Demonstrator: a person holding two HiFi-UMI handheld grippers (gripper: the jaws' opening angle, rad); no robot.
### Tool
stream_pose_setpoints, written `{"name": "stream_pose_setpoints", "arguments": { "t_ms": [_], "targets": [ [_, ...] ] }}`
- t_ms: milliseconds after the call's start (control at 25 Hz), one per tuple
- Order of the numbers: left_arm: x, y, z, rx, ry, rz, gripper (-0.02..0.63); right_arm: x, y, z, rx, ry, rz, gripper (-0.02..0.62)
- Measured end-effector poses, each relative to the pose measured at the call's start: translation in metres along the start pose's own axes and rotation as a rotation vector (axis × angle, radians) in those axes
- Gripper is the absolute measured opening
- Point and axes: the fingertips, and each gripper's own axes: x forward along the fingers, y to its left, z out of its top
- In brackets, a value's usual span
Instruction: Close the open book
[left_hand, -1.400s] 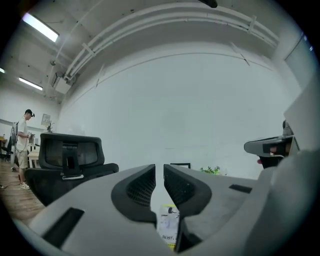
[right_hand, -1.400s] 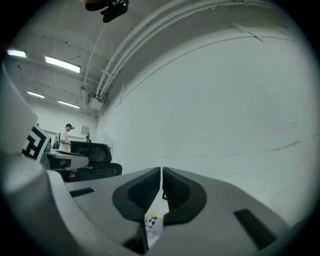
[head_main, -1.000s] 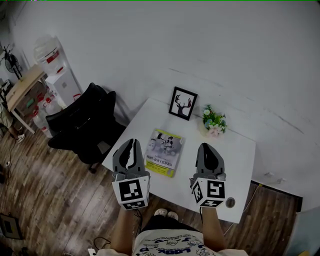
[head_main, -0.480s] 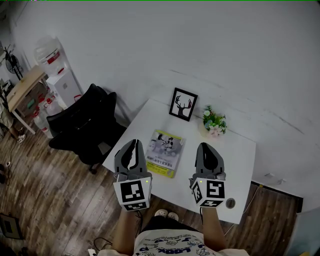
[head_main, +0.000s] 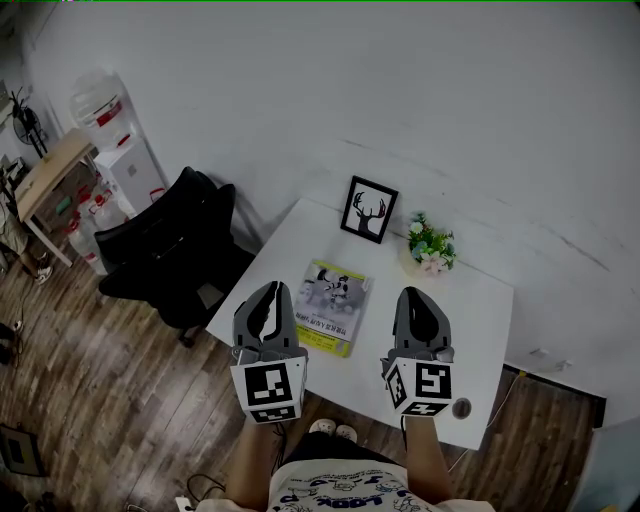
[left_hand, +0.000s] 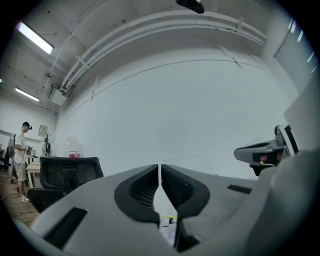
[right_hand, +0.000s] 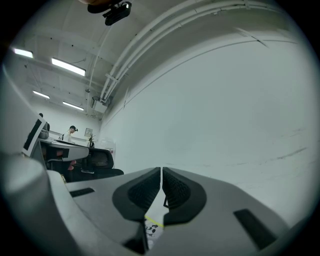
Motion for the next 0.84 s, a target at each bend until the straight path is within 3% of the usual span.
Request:
{"name": "stream_pose_setpoints", "arguments": {
  "t_ms": [840],
  "targets": [
    [0.0035,-0.0066,0.0006,0.007,-0.004,-0.017,0.037,-0.0008,-0.0058,0.0014,0.000,-0.001,-0.019,0.031]
  ]
}}
